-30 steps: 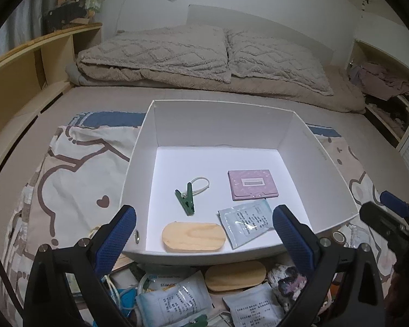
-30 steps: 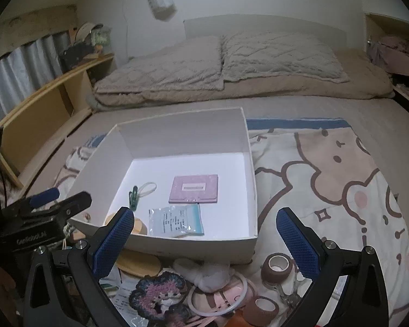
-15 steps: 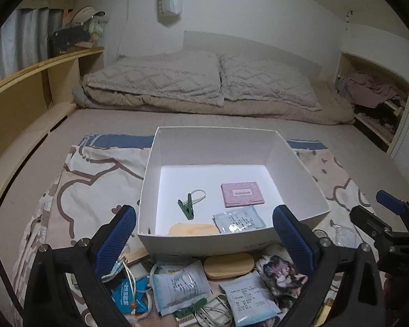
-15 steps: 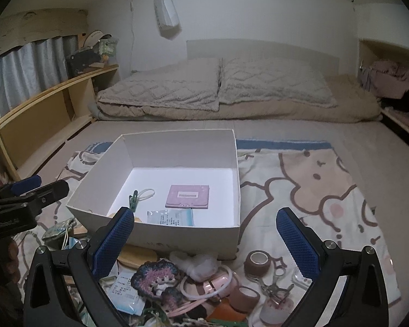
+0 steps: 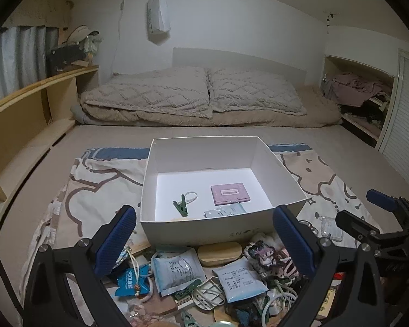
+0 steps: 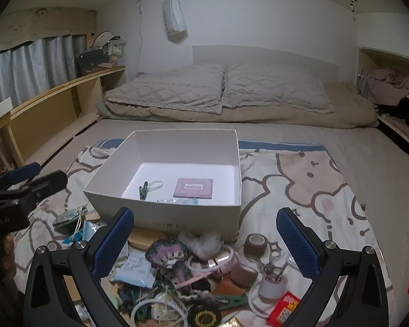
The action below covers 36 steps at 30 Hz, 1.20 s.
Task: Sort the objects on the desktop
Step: 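Withdraw both grippers from the white box back toward the pile, then lower the left gripper onto the blue-edged white packet while the right gripper moves over the pile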
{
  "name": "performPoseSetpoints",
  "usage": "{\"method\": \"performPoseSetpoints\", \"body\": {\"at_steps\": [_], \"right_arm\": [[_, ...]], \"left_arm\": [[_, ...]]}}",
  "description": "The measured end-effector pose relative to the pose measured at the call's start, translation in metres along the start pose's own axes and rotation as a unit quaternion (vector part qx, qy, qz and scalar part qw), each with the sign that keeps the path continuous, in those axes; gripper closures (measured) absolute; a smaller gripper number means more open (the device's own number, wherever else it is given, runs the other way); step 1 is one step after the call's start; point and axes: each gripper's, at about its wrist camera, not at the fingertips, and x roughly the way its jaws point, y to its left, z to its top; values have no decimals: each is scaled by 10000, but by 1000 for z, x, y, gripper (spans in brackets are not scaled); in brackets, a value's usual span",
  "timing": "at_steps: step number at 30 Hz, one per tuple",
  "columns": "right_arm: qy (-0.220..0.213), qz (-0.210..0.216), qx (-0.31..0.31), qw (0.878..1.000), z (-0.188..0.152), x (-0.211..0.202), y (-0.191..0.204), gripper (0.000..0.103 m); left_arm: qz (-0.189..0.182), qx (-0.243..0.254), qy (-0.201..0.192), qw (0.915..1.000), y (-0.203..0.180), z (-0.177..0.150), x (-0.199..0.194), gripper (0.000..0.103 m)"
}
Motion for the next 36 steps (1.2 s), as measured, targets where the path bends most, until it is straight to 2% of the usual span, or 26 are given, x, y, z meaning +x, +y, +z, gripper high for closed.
{"method": "performPoseSetpoints", "body": {"at_steps": [3, 15, 33, 36], "right_arm": [[-6, 32, 78, 10000, -5, -5, -1, 0], [95, -311, -44, 9995, -29, -9, -2, 0], [-123, -304, -1, 9995, -32, -15, -5, 0], [-77, -299, 40, 9995, -34, -11, -7, 0]], "left_arm": [[4, 0, 14, 10000, 1, -6, -5, 2], [-20, -67, 157, 9999, 8, -29, -11, 0], [377, -406, 44, 9985, 36, -35, -16, 0], [602, -316, -2, 9977, 41, -35, -16, 0]]}}
